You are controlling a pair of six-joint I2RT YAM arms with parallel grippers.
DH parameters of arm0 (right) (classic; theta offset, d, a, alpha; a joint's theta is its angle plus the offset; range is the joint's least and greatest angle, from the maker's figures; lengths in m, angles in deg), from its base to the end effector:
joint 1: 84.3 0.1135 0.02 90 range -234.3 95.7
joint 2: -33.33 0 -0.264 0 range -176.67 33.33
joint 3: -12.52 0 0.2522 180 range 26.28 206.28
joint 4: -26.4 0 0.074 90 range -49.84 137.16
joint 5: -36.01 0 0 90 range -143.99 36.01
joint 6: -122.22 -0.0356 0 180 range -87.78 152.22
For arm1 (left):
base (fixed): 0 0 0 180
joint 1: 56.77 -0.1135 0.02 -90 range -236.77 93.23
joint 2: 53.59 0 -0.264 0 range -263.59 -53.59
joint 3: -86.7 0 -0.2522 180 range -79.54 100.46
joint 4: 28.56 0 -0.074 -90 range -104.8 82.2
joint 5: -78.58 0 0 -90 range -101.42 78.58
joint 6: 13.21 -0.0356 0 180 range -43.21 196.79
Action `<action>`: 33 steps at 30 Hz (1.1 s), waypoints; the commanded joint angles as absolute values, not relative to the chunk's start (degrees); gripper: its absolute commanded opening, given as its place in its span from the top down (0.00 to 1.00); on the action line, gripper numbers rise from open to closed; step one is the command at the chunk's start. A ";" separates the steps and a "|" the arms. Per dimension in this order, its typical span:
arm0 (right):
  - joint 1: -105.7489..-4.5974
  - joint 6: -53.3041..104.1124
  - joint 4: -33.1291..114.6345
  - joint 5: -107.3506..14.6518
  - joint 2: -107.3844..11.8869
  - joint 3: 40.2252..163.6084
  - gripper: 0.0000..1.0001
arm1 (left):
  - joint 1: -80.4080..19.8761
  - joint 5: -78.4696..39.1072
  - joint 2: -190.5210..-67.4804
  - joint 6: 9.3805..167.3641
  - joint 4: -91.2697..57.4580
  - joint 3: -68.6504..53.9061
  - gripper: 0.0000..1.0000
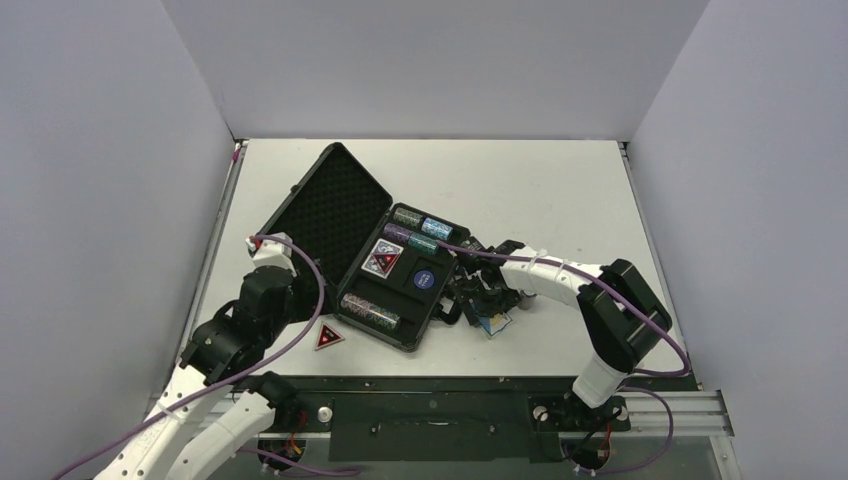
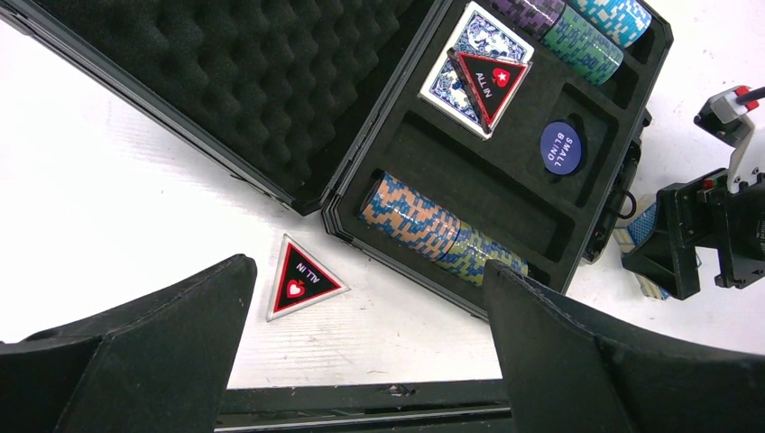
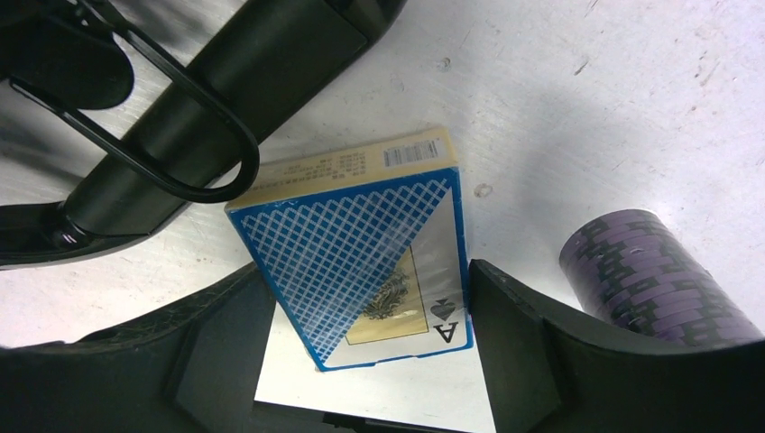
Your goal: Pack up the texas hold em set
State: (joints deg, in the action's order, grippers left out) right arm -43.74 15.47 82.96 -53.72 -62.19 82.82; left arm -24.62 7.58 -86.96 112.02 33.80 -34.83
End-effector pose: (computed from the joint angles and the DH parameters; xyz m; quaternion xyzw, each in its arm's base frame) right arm 0.2196 0.1882 0.1603 -0.2059 0.9759 0.0364 0.0618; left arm 0.1023 -0.0506 0.3005 -0.0970 0.8814 -0.1200 0.4465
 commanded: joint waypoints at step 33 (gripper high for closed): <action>-43.68 17.90 83.35 -53.05 -63.24 85.36 0.27 | -24.91 6.60 -86.87 110.80 31.08 -35.16 0.04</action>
State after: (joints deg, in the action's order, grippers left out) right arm -43.74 17.85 84.58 -53.11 -63.22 85.61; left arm -24.62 7.17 -86.81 111.60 33.40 -35.16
